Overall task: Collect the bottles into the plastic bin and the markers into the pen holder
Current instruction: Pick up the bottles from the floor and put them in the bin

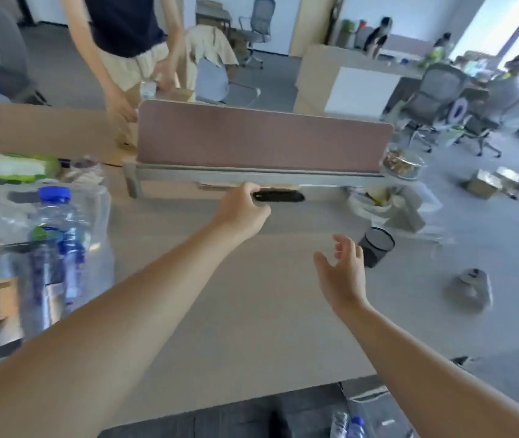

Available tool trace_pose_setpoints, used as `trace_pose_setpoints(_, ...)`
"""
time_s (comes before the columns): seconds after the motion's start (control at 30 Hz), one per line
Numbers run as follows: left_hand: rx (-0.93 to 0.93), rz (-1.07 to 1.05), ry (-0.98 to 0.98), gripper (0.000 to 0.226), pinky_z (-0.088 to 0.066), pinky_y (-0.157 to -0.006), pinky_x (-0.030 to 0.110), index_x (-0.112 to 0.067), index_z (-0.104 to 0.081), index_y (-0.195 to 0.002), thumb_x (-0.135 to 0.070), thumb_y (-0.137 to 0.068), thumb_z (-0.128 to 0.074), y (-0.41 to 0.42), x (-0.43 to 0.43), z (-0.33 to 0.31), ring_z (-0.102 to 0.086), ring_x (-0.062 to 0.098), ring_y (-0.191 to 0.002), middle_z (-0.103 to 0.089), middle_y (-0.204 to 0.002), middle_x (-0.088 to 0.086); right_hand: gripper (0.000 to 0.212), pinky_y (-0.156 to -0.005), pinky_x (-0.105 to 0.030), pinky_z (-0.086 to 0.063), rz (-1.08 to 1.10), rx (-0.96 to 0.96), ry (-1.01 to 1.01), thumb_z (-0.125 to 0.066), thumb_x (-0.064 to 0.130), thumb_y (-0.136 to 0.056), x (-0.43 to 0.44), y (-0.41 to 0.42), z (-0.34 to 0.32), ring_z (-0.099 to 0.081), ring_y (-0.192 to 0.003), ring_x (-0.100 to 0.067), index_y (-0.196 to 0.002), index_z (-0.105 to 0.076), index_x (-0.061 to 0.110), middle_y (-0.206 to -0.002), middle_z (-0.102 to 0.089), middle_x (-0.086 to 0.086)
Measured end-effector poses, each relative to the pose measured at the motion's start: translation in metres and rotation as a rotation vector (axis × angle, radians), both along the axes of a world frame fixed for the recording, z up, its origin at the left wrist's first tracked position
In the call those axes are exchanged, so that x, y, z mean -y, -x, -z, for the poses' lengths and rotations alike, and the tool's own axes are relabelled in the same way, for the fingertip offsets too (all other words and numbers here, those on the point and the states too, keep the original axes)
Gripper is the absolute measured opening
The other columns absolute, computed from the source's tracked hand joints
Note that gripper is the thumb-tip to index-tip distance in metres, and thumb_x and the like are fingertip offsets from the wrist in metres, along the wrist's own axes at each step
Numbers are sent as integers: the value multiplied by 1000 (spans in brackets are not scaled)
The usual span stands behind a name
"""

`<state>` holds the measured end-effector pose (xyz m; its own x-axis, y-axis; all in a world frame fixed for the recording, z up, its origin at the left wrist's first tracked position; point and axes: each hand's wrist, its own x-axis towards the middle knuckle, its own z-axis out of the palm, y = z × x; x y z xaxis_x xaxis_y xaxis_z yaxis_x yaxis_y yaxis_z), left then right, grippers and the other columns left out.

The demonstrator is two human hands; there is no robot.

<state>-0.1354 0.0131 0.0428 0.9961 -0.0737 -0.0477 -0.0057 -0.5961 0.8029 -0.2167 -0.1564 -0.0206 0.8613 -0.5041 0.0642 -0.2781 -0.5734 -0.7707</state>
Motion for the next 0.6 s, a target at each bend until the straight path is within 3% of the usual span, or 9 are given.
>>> trace_pose_setpoints(0.17,-68,246,-16,46,-39,-92,27,-20,-49,-135,-24,-89,-57,25,120,20,-54,25,-119,-57,-130,8,46,-90,-31,-41,343,-58,-27,-59,20,-89,117,65,15,-52,-108,-22,-132,-46,11,-132,-45,-11)
trace_pose_setpoints(0.23,-78,312,-27,46,-39,-87,25,-20,-49,-135,-24,-90,-57,37,161,25,-56,25,-116,-59,-127,8,45,-85,-27,-37,421,-114,-25,-58,20,-90,161,89,23,-48,-99,-18,-132,-46,11,-132,-47,-12)
trace_pose_setpoints(0.4,-115,362,-53,42,-37,-86,23,-18,-53,-131,-22,-89,-57,60,246,56,-54,25,-118,-58,-130,7,45,-98,-37,-38,560,-249,-89,-55,18,-87,267,129,68,-50,-117,-31,-131,-50,6,-129,-53,-17)
trace_pose_setpoints(0.6,-196,353,-52,38,-39,-90,24,-17,-55,-128,-19,-90,-55,97,343,135,-54,24,-117,-59,-128,7,45,-92,-34,-39,587,-478,-169,-54,18,-90,337,191,178,-51,-116,-32,-132,-48,4,-131,-52,-18)
